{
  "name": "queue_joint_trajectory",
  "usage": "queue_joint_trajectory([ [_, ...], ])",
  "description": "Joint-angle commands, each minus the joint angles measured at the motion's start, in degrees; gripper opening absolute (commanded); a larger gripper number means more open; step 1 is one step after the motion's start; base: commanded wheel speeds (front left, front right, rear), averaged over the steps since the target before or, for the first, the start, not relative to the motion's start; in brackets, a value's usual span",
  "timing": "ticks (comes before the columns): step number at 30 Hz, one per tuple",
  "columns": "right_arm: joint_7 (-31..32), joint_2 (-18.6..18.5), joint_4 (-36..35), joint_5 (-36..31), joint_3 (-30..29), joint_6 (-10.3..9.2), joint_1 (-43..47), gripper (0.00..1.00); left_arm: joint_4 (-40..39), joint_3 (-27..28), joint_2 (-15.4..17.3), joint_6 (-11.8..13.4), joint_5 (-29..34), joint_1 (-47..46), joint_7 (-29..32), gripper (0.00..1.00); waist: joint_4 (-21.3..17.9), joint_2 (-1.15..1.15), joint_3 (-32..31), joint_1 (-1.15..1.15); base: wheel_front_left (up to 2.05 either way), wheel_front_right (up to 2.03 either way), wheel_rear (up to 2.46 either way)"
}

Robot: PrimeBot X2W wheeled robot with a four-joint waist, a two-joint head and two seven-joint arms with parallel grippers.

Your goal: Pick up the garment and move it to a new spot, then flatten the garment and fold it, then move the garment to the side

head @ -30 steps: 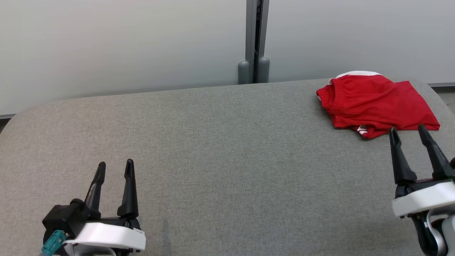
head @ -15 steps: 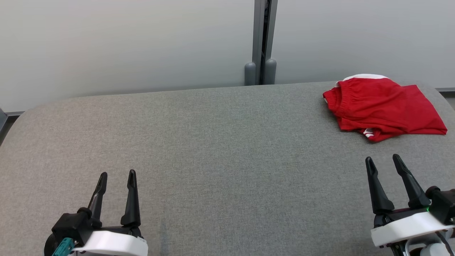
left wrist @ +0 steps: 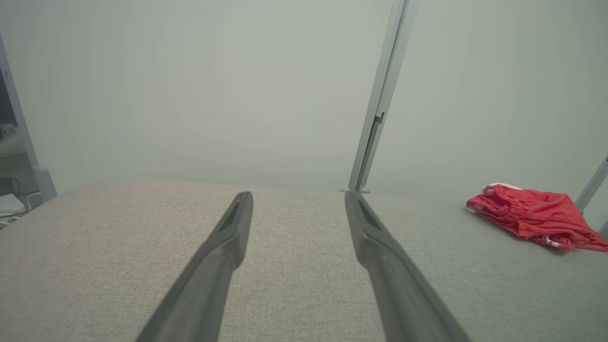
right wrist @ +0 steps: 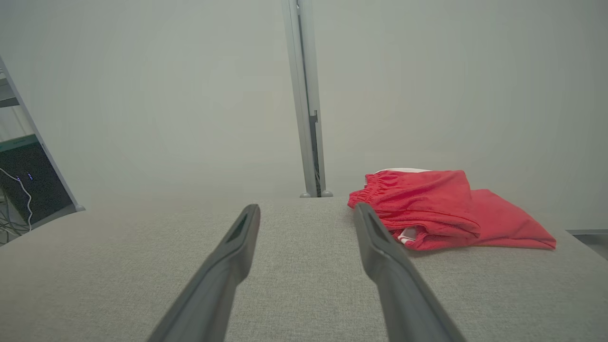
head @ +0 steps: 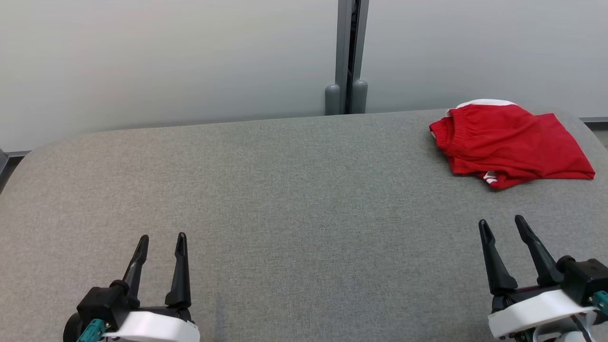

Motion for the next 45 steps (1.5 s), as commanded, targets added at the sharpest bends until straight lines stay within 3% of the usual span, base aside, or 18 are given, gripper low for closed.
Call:
queue_joint_trajectory([
  [1,-0.3,-0.1,0.0,-0.2,-0.3,0.0,-0.3,1.0,0.3,0.6,-0.2,-0.4,0.5,-1.1,-0.1,1.0,0.0,0.0,0.1,0.0,0.0,0.0,0.0],
  [32,-0.3,0.8,0.0,-0.4,-0.5,0.0,-0.5,1.0,2.6,3.1,-1.3,-2.9,1.7,-2.0,-0.1,1.0,0.2,0.0,0.3,0.0,0.0,0.0,0.0],
  [33,0.0,0.9,0.0,-0.5,-0.3,0.0,-0.1,0.0,2.7,2.9,-1.4,-2.8,1.7,-1.0,0.0,0.0,0.2,0.0,0.3,0.0,0.0,0.0,0.0],
  [37,0.3,1.8,1.8,-0.4,0.3,0.0,1.3,0.0,4.9,2.8,-1.8,-2.8,1.5,0.5,0.1,0.0,0.2,0.0,0.3,0.0,0.0,0.0,0.0],
  [45,3.4,2.3,2.7,7.6,-2.0,0.0,-0.1,0.0,5.7,3.1,-1.8,-3.3,-6.9,-1.4,1.9,0.0,0.3,0.0,0.3,0.0,0.0,0.0,0.0],
])
